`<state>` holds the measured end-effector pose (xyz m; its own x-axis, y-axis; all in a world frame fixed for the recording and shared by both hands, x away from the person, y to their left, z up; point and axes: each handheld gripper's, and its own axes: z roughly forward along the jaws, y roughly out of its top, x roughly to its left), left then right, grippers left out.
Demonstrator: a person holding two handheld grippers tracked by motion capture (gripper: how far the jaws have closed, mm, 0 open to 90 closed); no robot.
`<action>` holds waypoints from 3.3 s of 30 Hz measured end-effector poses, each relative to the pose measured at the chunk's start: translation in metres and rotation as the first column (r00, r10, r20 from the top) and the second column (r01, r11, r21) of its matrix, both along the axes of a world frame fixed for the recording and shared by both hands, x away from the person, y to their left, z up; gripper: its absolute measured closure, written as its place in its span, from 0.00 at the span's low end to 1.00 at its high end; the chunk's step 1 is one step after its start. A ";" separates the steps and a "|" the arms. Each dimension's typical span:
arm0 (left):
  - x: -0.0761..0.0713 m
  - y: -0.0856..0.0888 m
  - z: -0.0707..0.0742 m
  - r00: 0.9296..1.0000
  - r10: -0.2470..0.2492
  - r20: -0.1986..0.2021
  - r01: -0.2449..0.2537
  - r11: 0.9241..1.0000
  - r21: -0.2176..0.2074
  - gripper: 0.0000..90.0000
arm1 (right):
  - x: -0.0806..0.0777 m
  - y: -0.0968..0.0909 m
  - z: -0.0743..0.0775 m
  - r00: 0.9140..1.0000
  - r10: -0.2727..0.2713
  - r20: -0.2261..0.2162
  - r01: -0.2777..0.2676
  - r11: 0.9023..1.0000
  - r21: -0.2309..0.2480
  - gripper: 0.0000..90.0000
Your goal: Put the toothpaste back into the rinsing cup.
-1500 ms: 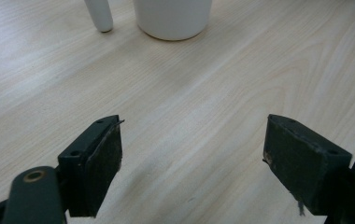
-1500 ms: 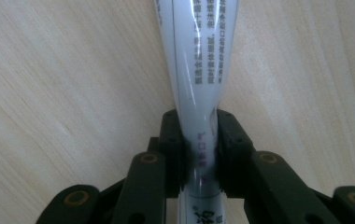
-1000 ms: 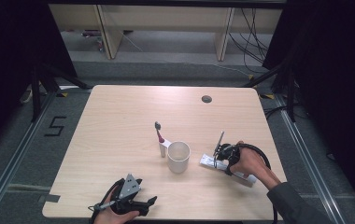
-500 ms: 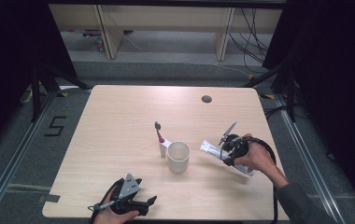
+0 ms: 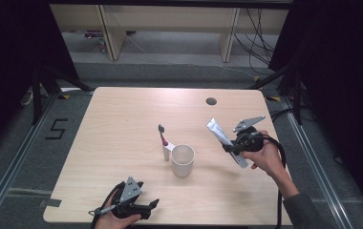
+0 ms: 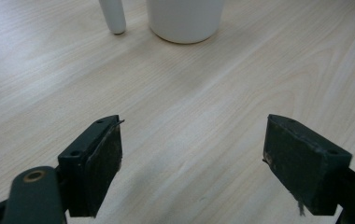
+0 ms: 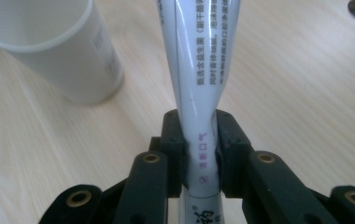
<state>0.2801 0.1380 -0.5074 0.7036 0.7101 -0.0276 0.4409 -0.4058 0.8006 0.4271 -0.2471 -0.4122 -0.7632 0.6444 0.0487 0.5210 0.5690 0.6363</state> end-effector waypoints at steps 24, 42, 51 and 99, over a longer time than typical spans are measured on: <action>0.000 0.002 0.000 1.000 0.023 0.003 -0.023 0.999 -0.029 0.21 | 0.001 0.051 0.015 0.987 -0.014 0.162 -0.062 0.888 0.455 0.84; 0.000 0.003 0.001 1.000 0.006 0.004 -0.006 1.000 -0.008 0.21 | -0.003 0.095 0.022 0.984 0.039 0.173 -0.121 0.860 0.496 0.84; 0.000 0.002 0.002 1.000 0.011 0.007 -0.010 1.000 -0.020 0.21 | -0.003 0.108 0.012 0.983 0.062 0.170 -0.139 0.861 0.488 0.84; 0.000 0.001 0.001 1.000 -0.002 0.007 0.002 1.000 -0.021 0.21 | -0.007 0.127 -0.040 0.986 0.126 0.112 -0.156 0.933 0.325 0.83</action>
